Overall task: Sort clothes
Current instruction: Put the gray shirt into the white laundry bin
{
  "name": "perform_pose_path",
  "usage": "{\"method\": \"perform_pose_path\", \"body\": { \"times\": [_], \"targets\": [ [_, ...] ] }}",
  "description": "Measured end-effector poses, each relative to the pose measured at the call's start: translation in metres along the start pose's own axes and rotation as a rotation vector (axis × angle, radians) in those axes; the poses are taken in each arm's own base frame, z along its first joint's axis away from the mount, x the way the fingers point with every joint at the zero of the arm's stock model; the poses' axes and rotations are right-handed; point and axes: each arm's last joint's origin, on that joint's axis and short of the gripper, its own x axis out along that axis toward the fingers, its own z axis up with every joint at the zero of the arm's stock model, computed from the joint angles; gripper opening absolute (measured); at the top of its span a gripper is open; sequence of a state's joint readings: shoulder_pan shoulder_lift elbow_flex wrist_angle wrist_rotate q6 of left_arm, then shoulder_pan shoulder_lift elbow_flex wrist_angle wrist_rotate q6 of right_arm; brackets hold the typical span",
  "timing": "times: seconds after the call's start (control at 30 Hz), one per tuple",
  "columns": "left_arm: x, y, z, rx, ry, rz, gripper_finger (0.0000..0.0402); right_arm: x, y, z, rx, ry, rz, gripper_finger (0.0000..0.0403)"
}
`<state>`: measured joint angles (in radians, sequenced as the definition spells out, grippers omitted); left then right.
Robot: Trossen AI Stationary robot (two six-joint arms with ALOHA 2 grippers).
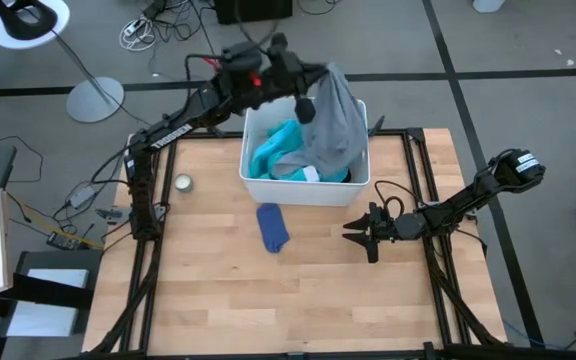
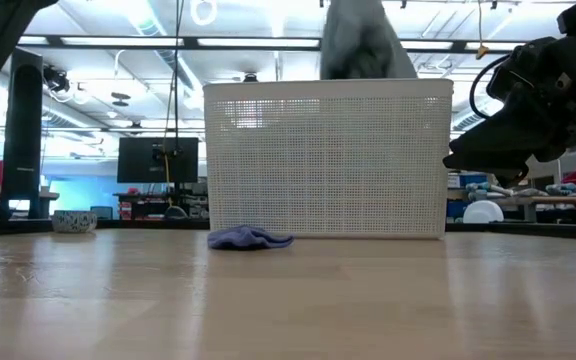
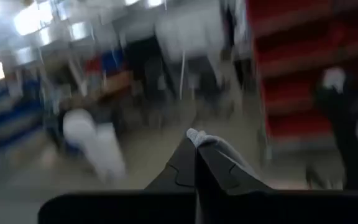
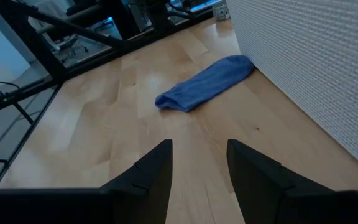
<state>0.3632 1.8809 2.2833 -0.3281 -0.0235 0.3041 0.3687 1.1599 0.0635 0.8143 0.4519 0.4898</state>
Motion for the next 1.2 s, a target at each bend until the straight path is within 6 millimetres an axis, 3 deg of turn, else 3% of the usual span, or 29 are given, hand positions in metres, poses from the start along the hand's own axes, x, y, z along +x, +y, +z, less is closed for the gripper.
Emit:
{"method": "perform_pose_path", "body": {
  "times": [0.13,0.33,0.43,0.6,0.8,0.9,1.03,1.1,1.2],
  "targets": [
    [0.0,-0.001,-0.03,-0.034,0.287,0.049,0.0003,0.0,0.0,0.0,-0.002,0.0,0.0,0.0153],
    [0.006,0.0,-0.11,-0.142,0.663,0.049,0.0002,0.0,0.0,0.0,-0.005,0.0,0.0,0.0153],
    [0.012,-0.006,-0.147,-0.184,0.712,-0.008,0.0002,0.0,0.0,0.0,-0.005,0.0,0.0,0.0153],
    [0.021,-0.025,-0.201,-0.284,0.652,-0.061,0.0013,0.0,0.0,0.0,-0.005,0.001,0.0,0.0153],
    [0.012,-0.034,-0.247,-0.473,0.715,-0.126,0.0051,0.0,0.0,0.0,-0.006,0.003,-0.002,0.0153],
    [0.004,-0.035,-0.262,-0.553,0.794,-0.152,0.0084,0.0,0.0,0.0,-0.019,0.003,-0.002,0.0153],
    [-0.001,-0.035,-0.267,-0.581,0.841,-0.201,0.0126,0.0,0.0,0.0,-0.019,0.003,-0.001,0.0153],
    [-0.002,-0.032,-0.262,-0.584,0.851,-0.203,0.0139,0.0,0.0,0.0,-0.019,0.003,-0.001,0.0153],
    [-0.004,-0.025,-0.237,-0.556,0.837,-0.217,0.0148,0.0,0.0,0.0,-0.019,0.003,-0.001,0.0153]
  ]
}}
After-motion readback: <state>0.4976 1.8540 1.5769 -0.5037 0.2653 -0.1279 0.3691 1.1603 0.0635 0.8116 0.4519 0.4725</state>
